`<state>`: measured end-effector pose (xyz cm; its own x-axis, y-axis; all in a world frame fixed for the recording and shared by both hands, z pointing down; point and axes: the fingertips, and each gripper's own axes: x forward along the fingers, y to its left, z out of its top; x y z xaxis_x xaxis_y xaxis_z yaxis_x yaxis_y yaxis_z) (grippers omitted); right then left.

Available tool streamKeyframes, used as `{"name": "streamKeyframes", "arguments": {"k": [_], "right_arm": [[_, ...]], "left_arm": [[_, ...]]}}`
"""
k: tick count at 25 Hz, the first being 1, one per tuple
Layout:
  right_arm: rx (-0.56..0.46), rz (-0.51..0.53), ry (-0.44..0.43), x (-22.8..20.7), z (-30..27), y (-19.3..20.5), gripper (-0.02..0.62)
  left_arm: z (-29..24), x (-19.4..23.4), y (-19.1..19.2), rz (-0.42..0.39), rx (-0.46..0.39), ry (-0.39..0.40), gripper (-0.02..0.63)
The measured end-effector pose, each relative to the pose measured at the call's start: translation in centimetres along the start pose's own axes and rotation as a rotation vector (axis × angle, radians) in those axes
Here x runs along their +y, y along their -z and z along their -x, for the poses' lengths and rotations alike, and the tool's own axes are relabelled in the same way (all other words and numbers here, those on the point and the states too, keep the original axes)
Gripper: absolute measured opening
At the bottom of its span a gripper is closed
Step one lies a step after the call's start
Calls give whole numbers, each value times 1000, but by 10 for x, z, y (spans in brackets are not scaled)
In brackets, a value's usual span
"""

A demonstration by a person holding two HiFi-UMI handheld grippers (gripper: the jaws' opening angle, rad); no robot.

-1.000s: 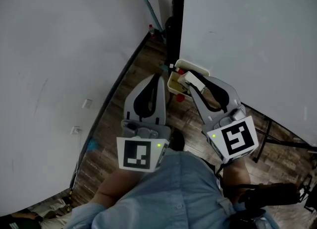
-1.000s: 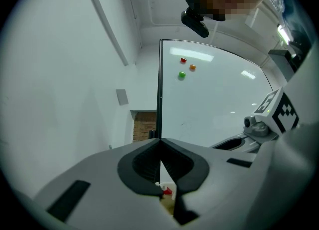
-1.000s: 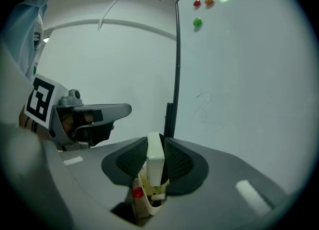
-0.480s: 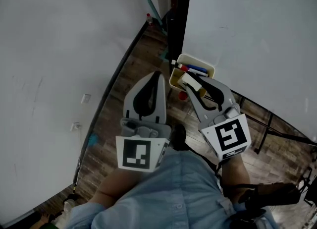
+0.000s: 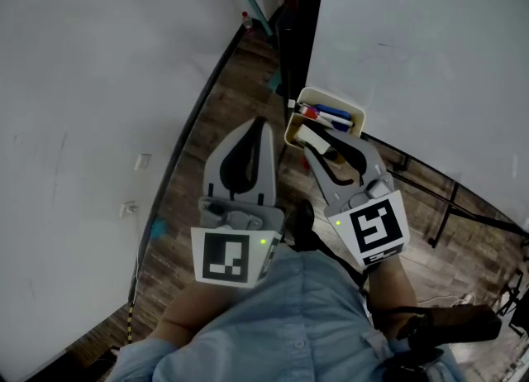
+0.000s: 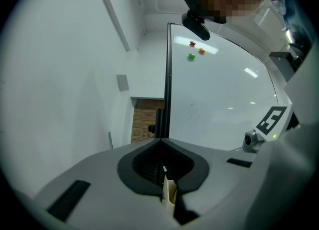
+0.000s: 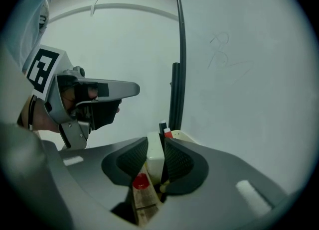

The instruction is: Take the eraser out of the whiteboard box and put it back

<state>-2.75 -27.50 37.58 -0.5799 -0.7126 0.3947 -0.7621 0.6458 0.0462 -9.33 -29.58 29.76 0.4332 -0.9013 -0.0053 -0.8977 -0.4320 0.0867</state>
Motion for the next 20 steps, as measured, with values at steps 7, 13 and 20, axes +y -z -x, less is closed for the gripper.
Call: {"name": "streamKeyframes", "arguments": {"k": [7,13,20], "right_arm": [[11,23,15,3,-5,7,112],[11,10,21,2,-3,9,126],[-18,-5,9,6,6,5,149]], "left_arm": [[0,-3,4,-5,16,17,5],[6,-5,-3,-16,3,12,5],[16,-13,-11,-31,-15,6,5]]}}
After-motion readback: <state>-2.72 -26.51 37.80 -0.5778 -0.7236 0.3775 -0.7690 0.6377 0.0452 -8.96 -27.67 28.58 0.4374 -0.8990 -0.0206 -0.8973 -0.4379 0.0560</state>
